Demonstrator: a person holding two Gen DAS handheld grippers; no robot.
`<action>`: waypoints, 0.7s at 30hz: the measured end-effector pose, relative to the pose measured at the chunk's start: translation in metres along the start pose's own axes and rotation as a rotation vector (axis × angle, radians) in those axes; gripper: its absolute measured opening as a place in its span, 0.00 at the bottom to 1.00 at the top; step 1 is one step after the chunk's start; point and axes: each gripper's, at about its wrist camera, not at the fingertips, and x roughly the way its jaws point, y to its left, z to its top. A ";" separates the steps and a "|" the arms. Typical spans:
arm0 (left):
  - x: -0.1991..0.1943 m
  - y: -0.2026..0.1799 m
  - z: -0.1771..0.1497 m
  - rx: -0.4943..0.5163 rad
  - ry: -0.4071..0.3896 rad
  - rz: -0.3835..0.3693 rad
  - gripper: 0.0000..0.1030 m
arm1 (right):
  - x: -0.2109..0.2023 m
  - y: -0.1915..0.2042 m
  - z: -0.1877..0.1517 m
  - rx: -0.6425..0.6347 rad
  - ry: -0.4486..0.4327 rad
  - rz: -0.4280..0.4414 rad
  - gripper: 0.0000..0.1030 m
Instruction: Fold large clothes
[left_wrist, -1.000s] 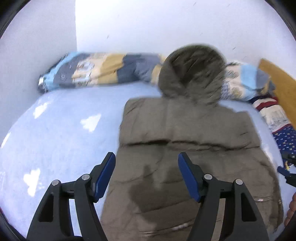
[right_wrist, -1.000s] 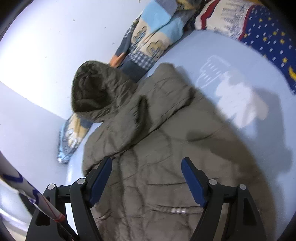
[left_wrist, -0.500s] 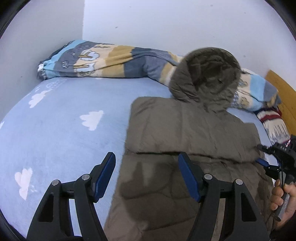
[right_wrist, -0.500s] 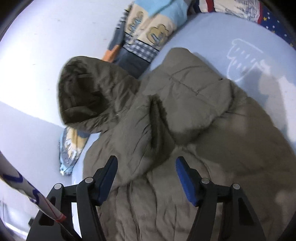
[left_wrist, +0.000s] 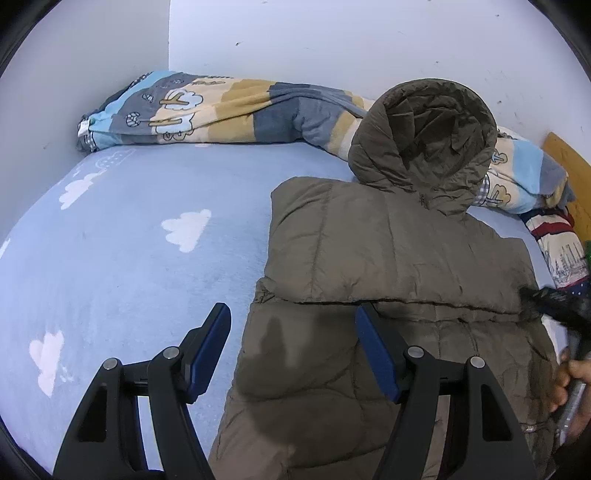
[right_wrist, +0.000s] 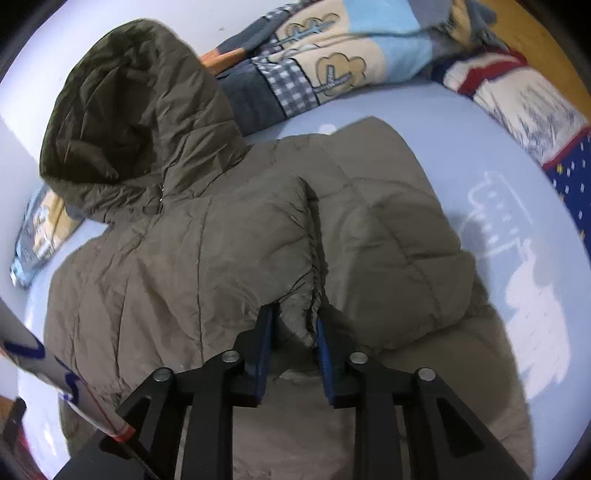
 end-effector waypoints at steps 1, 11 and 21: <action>0.000 -0.001 0.001 0.007 -0.007 0.002 0.67 | -0.010 -0.003 0.000 0.009 -0.025 -0.015 0.56; 0.021 -0.029 0.023 0.087 -0.057 -0.019 0.67 | -0.044 0.036 -0.001 -0.115 -0.133 0.024 0.58; 0.111 -0.039 0.012 0.155 0.118 0.014 0.69 | 0.021 0.051 -0.008 -0.226 -0.012 -0.099 0.64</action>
